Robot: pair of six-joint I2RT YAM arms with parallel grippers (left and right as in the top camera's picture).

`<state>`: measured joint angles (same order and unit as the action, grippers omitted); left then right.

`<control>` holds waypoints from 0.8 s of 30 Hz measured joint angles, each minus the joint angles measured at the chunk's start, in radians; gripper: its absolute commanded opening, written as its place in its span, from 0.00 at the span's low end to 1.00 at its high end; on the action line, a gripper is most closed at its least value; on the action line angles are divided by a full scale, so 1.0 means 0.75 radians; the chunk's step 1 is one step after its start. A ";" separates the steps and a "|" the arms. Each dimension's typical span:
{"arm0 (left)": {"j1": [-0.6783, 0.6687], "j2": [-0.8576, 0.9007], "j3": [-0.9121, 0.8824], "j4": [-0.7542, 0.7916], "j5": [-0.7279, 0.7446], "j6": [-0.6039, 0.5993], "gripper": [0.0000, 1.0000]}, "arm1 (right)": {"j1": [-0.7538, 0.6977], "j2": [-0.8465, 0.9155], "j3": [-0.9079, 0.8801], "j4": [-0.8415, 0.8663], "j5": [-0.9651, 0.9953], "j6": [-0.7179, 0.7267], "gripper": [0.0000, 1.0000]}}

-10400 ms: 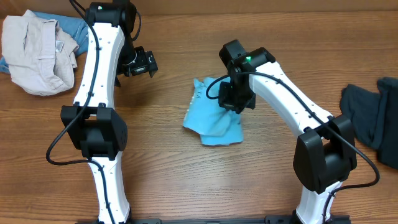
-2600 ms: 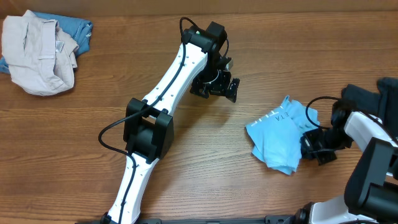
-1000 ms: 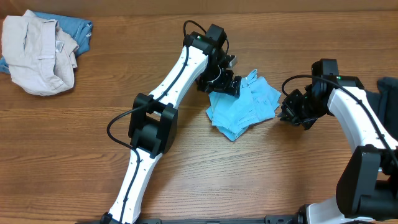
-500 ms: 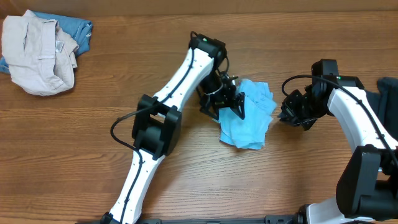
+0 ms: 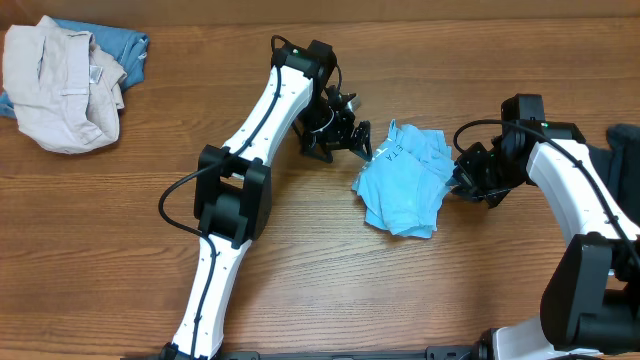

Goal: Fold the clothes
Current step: 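Grasp the light-blue shirt bundle with both grippers from either side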

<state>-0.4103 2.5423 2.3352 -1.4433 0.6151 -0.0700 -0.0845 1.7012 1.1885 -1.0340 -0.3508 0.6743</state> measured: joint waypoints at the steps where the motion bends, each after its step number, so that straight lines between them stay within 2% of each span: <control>1: -0.002 0.000 0.000 0.024 -0.009 0.018 1.00 | 0.000 0.000 0.000 -0.010 0.002 -0.001 0.36; 7: -0.098 0.001 0.000 0.196 0.052 0.068 1.00 | 0.000 0.000 0.000 -0.039 0.001 -0.004 0.37; 14: -0.134 0.001 -0.008 0.260 0.110 0.068 1.00 | 0.000 0.000 0.000 -0.044 0.001 -0.019 0.37; 21: -0.203 0.002 -0.160 0.334 0.150 0.068 1.00 | 0.000 0.000 0.000 -0.051 0.001 -0.022 0.37; 22: -0.228 0.002 -0.179 0.341 0.154 0.068 0.94 | 0.000 -0.001 0.000 -0.052 0.001 -0.022 0.37; 23: -0.241 0.002 -0.184 0.340 0.156 0.068 0.83 | 0.000 0.000 0.000 -0.053 0.001 -0.022 0.37; 24: -0.261 0.002 -0.184 0.339 0.159 0.067 0.67 | 0.000 0.000 0.000 -0.053 0.001 -0.022 0.37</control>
<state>-0.6060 2.5439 2.1971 -1.1892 0.7341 -0.0196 -0.0845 1.7012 1.1885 -1.0737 -0.3504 0.6575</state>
